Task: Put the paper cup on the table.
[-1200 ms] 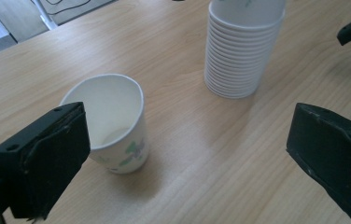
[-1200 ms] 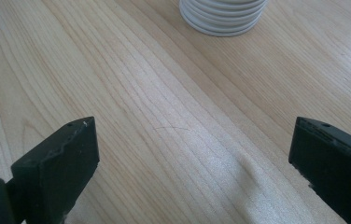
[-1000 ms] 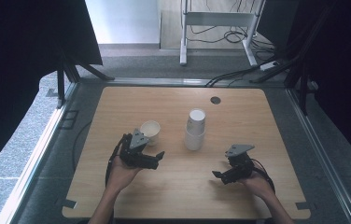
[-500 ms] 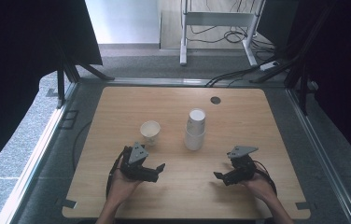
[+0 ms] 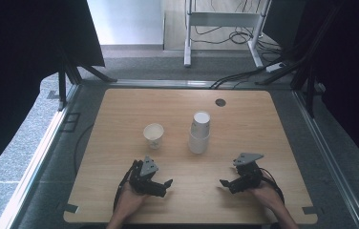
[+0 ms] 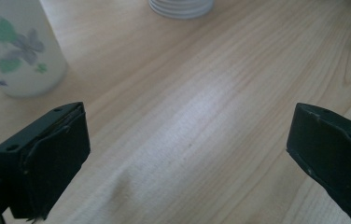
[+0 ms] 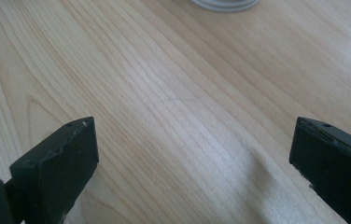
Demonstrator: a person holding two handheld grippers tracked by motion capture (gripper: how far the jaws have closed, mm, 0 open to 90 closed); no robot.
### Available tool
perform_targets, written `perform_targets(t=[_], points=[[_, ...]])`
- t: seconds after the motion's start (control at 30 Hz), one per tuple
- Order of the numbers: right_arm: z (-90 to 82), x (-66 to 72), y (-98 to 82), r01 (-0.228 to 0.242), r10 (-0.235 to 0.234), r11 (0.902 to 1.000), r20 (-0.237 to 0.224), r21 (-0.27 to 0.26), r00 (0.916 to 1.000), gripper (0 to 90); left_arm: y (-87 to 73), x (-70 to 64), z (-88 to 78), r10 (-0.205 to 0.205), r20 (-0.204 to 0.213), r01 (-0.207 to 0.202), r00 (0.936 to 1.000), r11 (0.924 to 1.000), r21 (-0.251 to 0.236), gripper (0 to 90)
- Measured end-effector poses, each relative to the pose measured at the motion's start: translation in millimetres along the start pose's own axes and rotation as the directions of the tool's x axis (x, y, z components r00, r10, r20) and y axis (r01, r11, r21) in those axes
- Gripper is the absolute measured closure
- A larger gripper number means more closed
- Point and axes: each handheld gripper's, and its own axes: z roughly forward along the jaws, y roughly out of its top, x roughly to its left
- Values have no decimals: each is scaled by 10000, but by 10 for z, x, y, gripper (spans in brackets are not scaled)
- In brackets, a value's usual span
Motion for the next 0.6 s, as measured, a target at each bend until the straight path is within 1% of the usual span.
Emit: perform_targets(t=[0.13,0.23,0.33,0.37,0.4,0.43,0.47,0.53,0.6], points=[[28,-1,-33,-10,11,9999,-49,134,10000,8,-24,-54,68,113,94,-116,9999,9993,343,0],[68,3,-50,-124,126,9998,-93,186,9999,3,-40,-110,135,282,237,-298,9993,9971,694,0],[104,5,-69,-160,165,9995,-166,282,9997,0,-44,-149,192,486,244,-510,9985,9926,1101,0],[115,8,-74,-175,180,9994,-187,288,9997,0,-38,-162,200,638,170,-654,9978,9902,1235,0],[124,14,-80,-110,112,9997,-91,203,9999,0,-37,-167,205,680,161,-695,9976,9896,1261,0],[127,16,-82,-81,82,9998,-62,180,9999,0,-34,-169,211,666,190,-686,9976,9885,1351,0],[130,17,-84,-80,81,9999,-68,131,9999,0,-33,-163,216,569,278,-603,9980,9884,1396,0],[138,17,-93,-98,98,10000,-78,-10,9999,0,-33,-137,224,272,472,-341,9985,9876,1535,0],[148,12,-109,-103,102,9997,-49,-223,9999,0,-33,-139,225,279,453,-346,9986,9875,1537,0]])
